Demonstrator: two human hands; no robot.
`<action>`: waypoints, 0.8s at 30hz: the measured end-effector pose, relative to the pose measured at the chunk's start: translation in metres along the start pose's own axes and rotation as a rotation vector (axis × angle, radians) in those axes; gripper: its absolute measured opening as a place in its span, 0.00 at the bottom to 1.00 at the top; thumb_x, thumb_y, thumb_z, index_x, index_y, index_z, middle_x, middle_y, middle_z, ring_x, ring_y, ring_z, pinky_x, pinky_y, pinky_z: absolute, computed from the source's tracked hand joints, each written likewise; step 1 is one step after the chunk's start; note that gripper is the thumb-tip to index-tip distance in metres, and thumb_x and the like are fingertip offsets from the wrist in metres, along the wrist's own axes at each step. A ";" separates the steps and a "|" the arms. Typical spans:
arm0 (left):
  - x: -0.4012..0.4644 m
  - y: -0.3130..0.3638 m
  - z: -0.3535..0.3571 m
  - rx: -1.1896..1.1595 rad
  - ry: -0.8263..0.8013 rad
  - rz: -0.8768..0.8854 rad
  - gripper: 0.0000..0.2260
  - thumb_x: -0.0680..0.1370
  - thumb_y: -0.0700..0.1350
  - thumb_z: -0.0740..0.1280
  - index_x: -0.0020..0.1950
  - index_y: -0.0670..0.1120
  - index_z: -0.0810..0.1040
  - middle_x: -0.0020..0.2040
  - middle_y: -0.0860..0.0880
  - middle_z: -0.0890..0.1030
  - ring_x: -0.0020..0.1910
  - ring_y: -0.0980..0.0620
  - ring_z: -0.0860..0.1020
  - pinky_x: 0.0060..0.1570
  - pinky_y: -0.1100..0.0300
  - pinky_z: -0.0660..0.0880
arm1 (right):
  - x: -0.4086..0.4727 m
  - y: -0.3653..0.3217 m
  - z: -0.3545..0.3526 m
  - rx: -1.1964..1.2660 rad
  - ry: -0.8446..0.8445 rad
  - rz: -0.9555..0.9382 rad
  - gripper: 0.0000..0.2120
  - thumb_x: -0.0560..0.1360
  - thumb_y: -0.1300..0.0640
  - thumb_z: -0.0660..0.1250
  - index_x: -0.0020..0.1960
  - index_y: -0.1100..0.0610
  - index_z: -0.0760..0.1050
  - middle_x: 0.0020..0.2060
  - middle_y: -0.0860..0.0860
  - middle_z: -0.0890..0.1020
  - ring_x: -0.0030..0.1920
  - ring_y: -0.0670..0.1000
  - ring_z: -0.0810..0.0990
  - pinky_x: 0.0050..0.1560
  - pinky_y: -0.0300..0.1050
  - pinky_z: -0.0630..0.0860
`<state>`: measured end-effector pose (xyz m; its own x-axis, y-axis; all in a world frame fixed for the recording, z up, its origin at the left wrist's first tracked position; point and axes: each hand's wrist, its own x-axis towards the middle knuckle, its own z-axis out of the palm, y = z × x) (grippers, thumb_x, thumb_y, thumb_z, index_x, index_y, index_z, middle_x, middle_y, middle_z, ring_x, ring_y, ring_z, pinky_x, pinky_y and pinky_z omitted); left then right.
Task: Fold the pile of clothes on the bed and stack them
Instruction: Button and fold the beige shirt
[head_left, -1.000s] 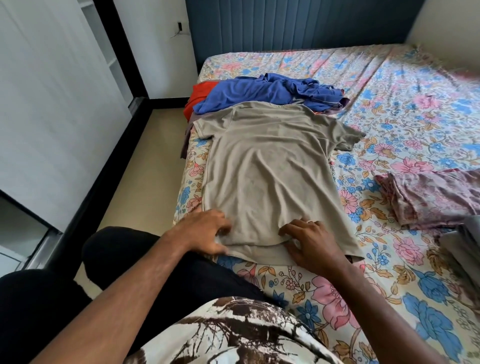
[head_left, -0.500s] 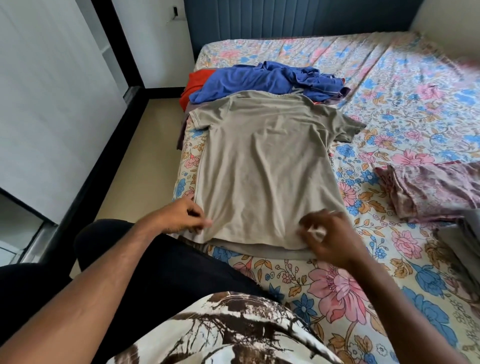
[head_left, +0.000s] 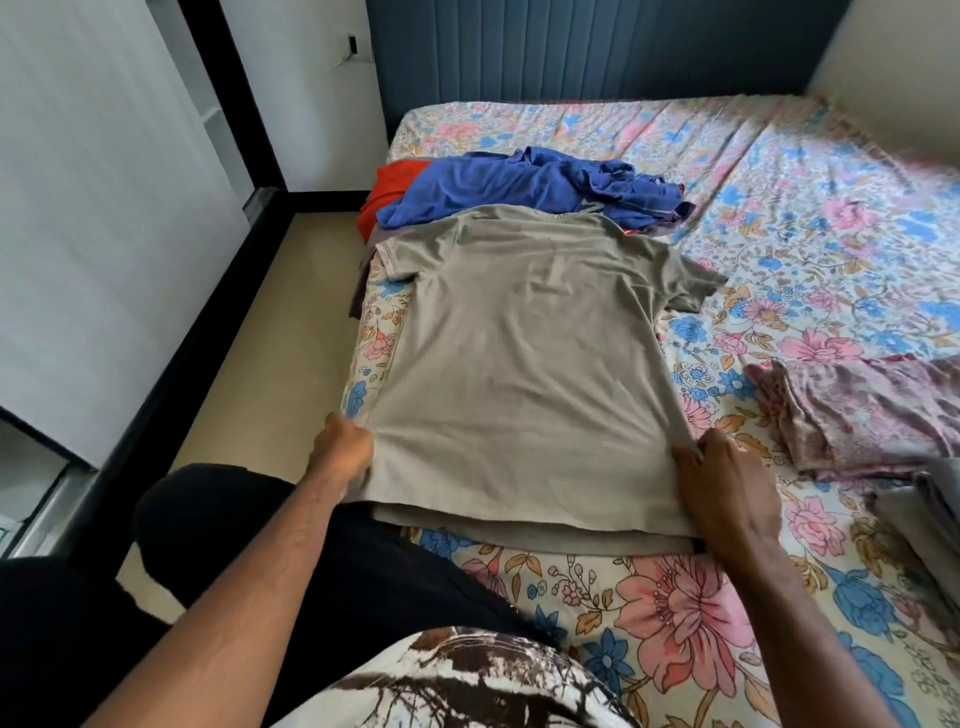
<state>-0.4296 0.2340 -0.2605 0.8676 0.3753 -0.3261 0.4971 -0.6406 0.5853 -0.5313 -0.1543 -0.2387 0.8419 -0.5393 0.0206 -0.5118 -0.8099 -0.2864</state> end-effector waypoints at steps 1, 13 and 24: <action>0.003 -0.006 0.001 0.033 -0.016 -0.013 0.16 0.85 0.45 0.57 0.69 0.38 0.68 0.63 0.38 0.77 0.50 0.45 0.73 0.48 0.52 0.72 | -0.001 0.005 -0.001 -0.024 -0.015 0.000 0.18 0.81 0.40 0.60 0.53 0.56 0.74 0.39 0.55 0.79 0.38 0.58 0.79 0.41 0.53 0.81; 0.041 0.006 -0.010 0.096 -0.070 0.170 0.18 0.81 0.55 0.66 0.36 0.46 0.69 0.38 0.47 0.78 0.35 0.49 0.76 0.37 0.59 0.71 | 0.139 -0.066 -0.005 -0.037 -0.066 -0.037 0.18 0.75 0.50 0.66 0.62 0.56 0.73 0.59 0.61 0.74 0.59 0.66 0.76 0.54 0.59 0.73; 0.114 0.067 -0.025 -0.080 -0.170 0.225 0.21 0.74 0.60 0.73 0.33 0.49 0.70 0.26 0.51 0.75 0.24 0.52 0.74 0.29 0.62 0.69 | 0.194 -0.347 0.063 -0.125 -0.164 -0.956 0.21 0.75 0.60 0.61 0.65 0.44 0.75 0.67 0.49 0.78 0.67 0.53 0.76 0.66 0.53 0.68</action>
<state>-0.2982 0.2505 -0.2401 0.9487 0.1082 -0.2971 0.2956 -0.6373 0.7117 -0.1794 0.0368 -0.1960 0.9199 0.3884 0.0548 0.3922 -0.9127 -0.1146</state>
